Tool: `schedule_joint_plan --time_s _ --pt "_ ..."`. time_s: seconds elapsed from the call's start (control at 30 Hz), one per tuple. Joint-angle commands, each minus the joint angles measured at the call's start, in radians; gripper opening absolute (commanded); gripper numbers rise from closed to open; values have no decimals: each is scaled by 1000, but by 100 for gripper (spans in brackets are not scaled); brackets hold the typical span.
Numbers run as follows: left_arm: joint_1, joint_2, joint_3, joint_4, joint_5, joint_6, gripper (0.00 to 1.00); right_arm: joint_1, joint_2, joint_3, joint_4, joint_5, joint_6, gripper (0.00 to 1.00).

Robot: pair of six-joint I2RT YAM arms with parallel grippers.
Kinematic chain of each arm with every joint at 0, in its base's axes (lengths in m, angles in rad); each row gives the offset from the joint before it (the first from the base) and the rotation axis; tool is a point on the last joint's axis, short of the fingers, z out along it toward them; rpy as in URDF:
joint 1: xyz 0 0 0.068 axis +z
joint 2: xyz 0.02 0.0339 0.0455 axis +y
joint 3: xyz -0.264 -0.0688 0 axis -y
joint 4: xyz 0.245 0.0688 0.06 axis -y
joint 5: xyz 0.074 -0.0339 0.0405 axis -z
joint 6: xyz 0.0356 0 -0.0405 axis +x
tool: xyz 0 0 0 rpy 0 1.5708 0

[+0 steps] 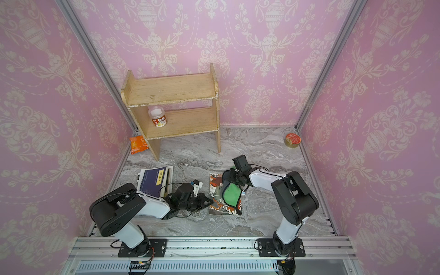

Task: Wipe the cover of the book
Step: Wipe the dirt from the cover of the book.

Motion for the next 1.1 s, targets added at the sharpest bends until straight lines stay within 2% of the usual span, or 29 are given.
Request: schedule_joint_plan --time_s 0.0,0.17,0.23,0.3,0.4,0.6,0.7,0.77,0.83,0.97,1.07 --pt "-3 29 -1 -21 -49 11 0 48 60 -75 -211 56 -13 0" --pt "-3 30 4 -22 -49 9 0 290 204 84 -175 30 81 0" --pt "-4 28 3 -21 -50 8 0 346 256 166 -182 13 88 0" --pt "-5 23 3 -25 -49 6 0 355 264 197 -204 22 82 0" --pt "-4 13 -1 -30 -54 8 0 298 204 133 -236 56 57 0" --pt "-5 13 -1 -20 -58 9 0 40 -32 -161 -283 106 12 0" --pt "-5 12 1 -23 -56 11 0 23 -91 -212 -303 130 20 0" --pt "-4 11 5 -28 -54 14 0 65 -76 -215 -272 114 52 0" --pt "-4 13 11 -33 -53 15 0 155 -22 -180 -227 108 95 0" --pt "-7 19 19 -35 -50 14 0 347 151 4 -172 50 139 0" --pt "-10 19 21 -36 -52 11 0 401 202 90 -165 24 140 0"
